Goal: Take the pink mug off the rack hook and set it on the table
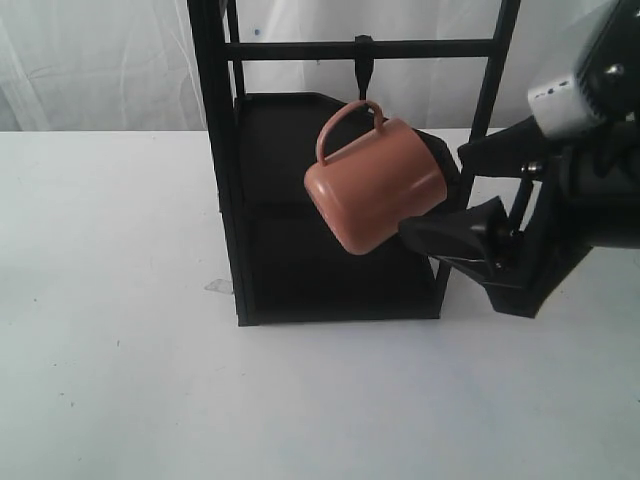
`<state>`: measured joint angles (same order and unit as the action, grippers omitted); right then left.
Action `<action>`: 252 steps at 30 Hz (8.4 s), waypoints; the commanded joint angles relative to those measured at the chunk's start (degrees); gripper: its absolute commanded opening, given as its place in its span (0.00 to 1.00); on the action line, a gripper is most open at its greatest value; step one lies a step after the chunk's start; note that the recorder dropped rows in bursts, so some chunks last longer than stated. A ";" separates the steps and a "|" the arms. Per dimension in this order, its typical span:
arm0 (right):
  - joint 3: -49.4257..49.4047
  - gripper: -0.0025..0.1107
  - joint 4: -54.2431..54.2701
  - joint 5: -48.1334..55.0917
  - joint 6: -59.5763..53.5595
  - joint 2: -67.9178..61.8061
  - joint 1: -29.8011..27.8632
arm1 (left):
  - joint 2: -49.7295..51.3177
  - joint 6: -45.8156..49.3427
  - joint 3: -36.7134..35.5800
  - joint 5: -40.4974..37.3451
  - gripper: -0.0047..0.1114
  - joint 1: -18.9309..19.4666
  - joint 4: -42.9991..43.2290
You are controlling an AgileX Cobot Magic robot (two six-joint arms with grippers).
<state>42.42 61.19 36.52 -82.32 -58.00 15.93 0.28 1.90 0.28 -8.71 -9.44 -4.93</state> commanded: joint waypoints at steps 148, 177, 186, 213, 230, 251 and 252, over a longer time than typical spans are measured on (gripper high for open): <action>8.82 0.02 -77.87 33.44 69.05 -18.68 6.33 | -0.28 -0.37 -0.28 0.08 0.04 0.18 -0.09; 1.34 0.02 -81.23 23.38 70.00 -32.47 6.33 | -0.28 -0.37 -0.28 0.08 0.04 0.18 -0.09; 1.34 0.02 -81.24 21.95 70.65 -33.58 6.33 | -0.28 -0.37 -0.28 0.08 0.04 0.18 -0.09; 0.14 0.02 -80.18 21.09 72.01 -33.58 6.33 | -0.28 -0.37 -0.28 0.08 0.04 0.18 -0.09; 0.14 0.02 -79.92 19.92 72.11 -33.58 6.33 | -0.28 -0.37 -0.28 0.08 0.04 0.18 -0.09; 0.14 0.02 -79.20 18.53 72.11 -33.58 6.33 | -0.28 -0.37 -0.28 0.08 0.04 0.18 -0.09; 0.14 0.02 -79.20 18.53 72.11 -33.58 6.33 | -0.28 -0.37 -0.28 0.08 0.04 0.18 -0.09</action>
<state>42.82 -17.97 55.37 -10.55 -91.76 22.25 0.28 1.90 0.28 -8.71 -9.44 -4.93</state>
